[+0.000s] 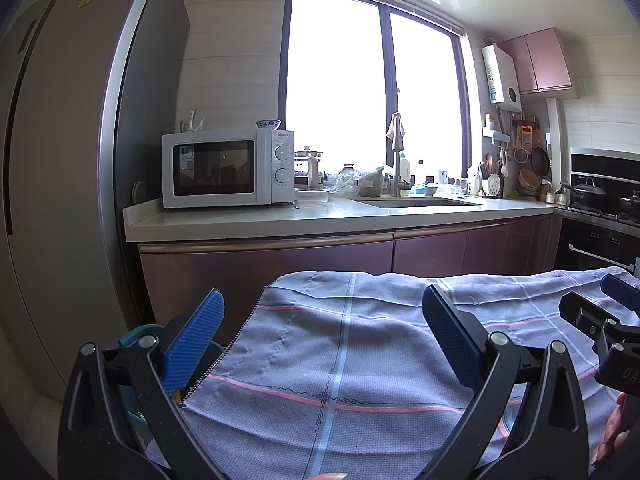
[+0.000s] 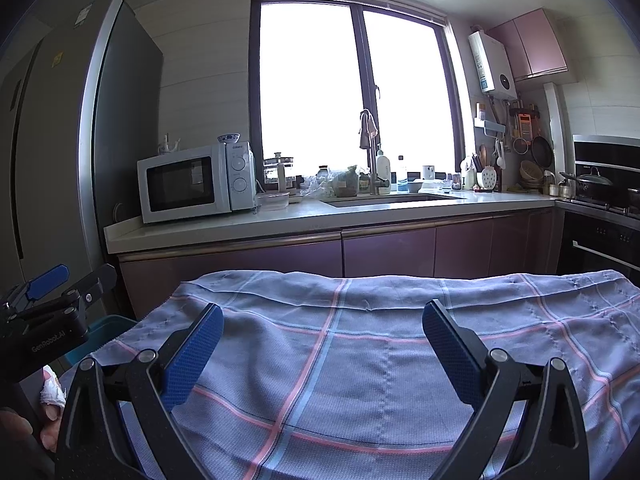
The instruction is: Collect trash
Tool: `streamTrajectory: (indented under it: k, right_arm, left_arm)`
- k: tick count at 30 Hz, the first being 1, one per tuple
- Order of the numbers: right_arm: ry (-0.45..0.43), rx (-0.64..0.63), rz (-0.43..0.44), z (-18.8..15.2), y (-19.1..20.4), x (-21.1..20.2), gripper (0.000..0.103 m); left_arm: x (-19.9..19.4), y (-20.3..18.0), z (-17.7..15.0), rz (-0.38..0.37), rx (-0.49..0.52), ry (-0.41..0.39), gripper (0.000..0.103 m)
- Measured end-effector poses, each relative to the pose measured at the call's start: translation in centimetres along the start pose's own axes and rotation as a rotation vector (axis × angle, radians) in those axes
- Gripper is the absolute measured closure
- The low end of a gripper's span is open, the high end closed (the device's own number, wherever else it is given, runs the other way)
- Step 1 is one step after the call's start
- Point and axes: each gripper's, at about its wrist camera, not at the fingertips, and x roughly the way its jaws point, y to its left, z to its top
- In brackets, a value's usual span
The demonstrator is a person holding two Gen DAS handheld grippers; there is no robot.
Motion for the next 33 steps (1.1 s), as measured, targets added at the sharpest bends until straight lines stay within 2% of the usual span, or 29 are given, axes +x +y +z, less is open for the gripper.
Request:
streamTrajectory:
  k: [33]
  right_arm:
    - [0.005,0.003,0.004,-0.12,-0.13,0.17,0.007]
  left_arm:
    - [-0.05,0.00,-0.04,0.005,-0.003,0.004,0.006]
